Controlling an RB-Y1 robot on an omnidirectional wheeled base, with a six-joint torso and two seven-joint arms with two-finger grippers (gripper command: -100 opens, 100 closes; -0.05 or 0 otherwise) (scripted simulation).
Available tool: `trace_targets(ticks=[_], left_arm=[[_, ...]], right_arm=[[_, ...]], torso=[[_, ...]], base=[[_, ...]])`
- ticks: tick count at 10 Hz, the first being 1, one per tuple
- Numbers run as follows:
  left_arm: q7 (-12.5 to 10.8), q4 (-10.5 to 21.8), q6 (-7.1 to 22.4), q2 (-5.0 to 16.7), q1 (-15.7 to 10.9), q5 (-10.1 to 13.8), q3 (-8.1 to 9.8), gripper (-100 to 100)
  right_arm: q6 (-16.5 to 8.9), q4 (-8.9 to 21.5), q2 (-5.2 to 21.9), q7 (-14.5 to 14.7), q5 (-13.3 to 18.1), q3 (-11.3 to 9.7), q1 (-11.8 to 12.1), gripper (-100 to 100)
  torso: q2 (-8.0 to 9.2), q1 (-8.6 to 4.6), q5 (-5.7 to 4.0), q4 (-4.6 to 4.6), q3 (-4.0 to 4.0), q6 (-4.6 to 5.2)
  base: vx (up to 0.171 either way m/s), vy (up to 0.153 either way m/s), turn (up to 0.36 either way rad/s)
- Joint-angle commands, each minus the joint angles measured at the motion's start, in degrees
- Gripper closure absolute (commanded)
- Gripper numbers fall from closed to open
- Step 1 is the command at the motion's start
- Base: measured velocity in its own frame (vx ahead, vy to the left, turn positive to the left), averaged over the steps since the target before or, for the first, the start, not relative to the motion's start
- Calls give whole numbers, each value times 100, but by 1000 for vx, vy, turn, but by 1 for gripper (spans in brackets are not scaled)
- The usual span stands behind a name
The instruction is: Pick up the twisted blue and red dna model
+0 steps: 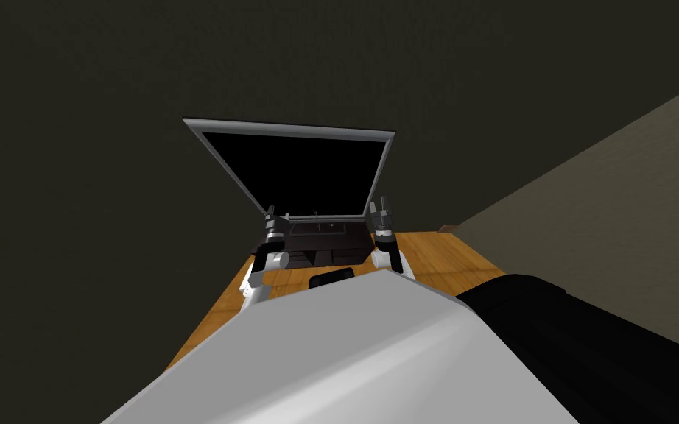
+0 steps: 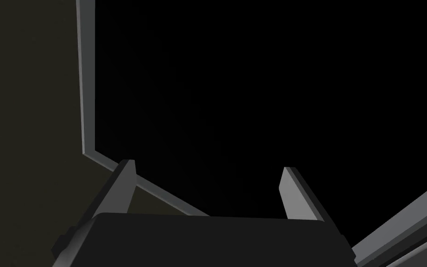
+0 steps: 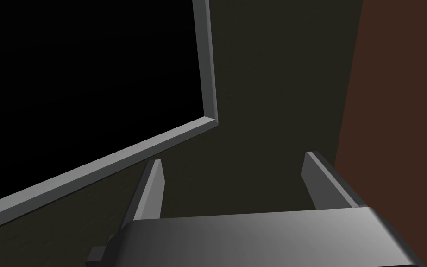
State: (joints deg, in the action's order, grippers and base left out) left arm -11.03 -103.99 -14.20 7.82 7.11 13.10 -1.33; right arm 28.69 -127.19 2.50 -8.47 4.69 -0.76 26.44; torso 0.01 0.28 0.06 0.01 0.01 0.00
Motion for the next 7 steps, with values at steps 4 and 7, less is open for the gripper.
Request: trace_targets(ticks=[4,7], left_arm=[[-213,690,509,39,-608,448,52,-100],[-372,1255,871,53,-1053,805,81,-100]], right_arm=[[0,0,0,0,0,0,0,0],[0,0,0,0,0,0,0,0]], torso=[[3,-4,0,0,1,0],[5,-7,-1,1,3,0]], base=[[-12,69,26],[-17,71,27]])
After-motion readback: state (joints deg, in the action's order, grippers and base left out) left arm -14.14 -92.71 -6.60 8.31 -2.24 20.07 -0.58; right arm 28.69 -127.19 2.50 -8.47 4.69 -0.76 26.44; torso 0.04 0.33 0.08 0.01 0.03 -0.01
